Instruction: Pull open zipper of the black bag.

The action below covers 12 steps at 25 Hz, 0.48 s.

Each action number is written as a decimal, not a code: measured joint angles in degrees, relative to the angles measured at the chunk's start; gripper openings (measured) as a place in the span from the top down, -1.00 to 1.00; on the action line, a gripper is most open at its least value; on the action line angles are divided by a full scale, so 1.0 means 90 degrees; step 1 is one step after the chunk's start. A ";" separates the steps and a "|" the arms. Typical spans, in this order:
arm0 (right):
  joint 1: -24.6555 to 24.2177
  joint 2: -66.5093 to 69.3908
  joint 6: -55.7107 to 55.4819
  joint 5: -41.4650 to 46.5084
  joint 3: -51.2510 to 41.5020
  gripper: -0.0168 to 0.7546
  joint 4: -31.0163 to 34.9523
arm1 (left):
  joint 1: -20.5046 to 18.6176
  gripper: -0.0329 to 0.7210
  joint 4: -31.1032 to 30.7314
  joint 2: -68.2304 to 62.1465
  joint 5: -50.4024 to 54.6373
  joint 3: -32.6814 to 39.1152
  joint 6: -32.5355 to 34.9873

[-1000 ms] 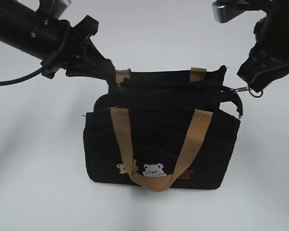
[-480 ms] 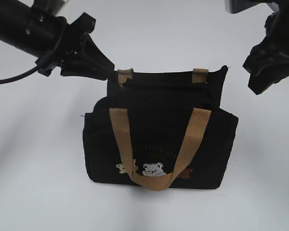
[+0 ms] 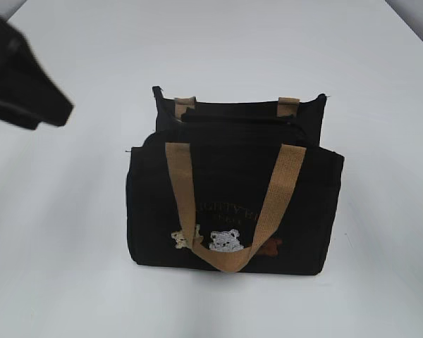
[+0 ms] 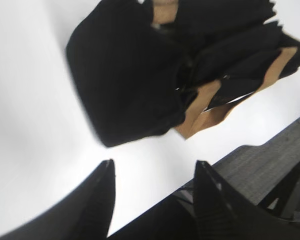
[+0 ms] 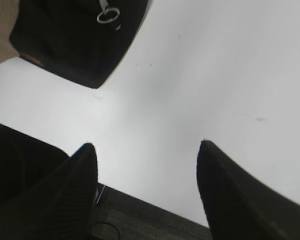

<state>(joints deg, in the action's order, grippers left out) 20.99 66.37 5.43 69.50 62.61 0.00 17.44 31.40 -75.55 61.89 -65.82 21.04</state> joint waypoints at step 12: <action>0.0000 -0.4149 0.0064 0.0047 -0.2488 -0.30 0.0645 | -0.0002 -0.10 -0.1579 0.5150 -0.0184 0.3252 -0.0995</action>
<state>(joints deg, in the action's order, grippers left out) 20.99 29.03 6.00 69.92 40.22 5.81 17.42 17.19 -29.19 60.23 -36.55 12.08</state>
